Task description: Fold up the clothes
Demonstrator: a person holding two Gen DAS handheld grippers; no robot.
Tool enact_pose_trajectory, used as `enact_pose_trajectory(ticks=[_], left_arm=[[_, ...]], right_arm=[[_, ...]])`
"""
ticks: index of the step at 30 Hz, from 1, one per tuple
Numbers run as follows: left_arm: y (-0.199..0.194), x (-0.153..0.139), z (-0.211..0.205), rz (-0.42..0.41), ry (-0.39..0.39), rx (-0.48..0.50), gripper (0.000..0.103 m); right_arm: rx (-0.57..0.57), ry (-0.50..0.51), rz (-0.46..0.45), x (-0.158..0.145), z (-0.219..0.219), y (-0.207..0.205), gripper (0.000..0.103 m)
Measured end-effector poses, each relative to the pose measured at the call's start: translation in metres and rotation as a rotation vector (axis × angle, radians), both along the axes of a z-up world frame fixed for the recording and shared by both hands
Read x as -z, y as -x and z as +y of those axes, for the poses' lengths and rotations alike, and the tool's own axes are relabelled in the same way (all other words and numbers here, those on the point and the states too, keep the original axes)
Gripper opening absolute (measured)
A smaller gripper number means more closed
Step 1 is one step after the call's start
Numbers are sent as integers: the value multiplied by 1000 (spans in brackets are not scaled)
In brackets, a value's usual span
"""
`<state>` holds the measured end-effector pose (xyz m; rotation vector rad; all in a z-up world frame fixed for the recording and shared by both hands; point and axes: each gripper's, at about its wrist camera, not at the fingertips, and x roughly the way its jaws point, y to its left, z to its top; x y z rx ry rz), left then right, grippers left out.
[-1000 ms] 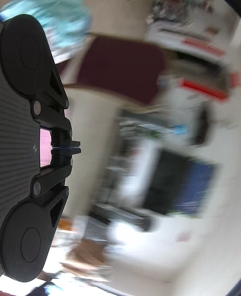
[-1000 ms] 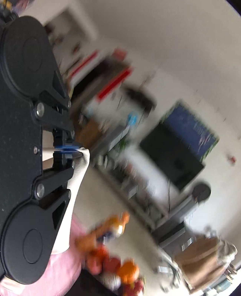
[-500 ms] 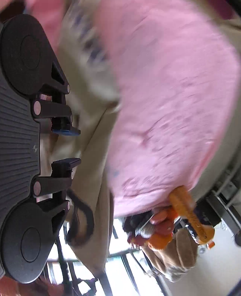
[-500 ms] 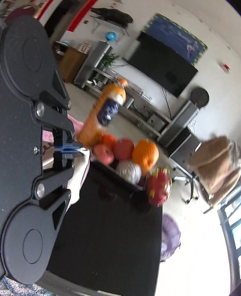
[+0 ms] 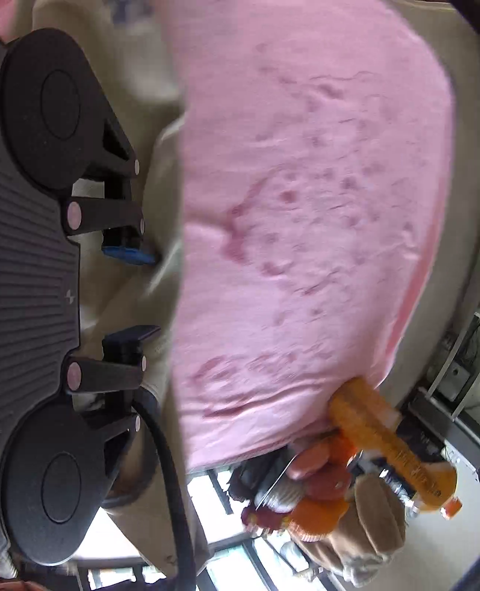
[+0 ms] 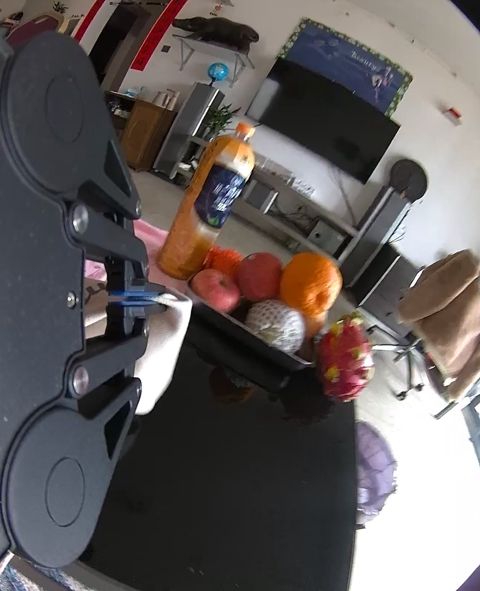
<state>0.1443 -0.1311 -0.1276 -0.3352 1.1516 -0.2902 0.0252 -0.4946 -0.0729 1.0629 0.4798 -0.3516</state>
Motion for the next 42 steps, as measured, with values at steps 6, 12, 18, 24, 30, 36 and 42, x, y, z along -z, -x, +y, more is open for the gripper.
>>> enact_pose_trajectory(ticks=[6,12,18,24,30,36,42], left_arm=[[17,-4,32,31,82,-14,44],[13,23,45,93,182,-104,43],[7,49,55,141,231,-194,43],[-6,54,79,142,301,-298,45],[-16,57,80,170,319,-327,36],[-20,64,83,241,303,-356,4],[0,4,88,68,240,-246,3]], right_arm=[[-22,-46,42,25,-5,-16,3],[-20,-96,32,39,-11,-15,3],[-29,-109,29,44,-11,-15,4],[-36,-119,31,49,-12,-18,5],[-37,-123,41,54,-11,-22,5],[-39,-123,67,55,-4,-23,6],[-55,-90,54,26,12,-12,6]])
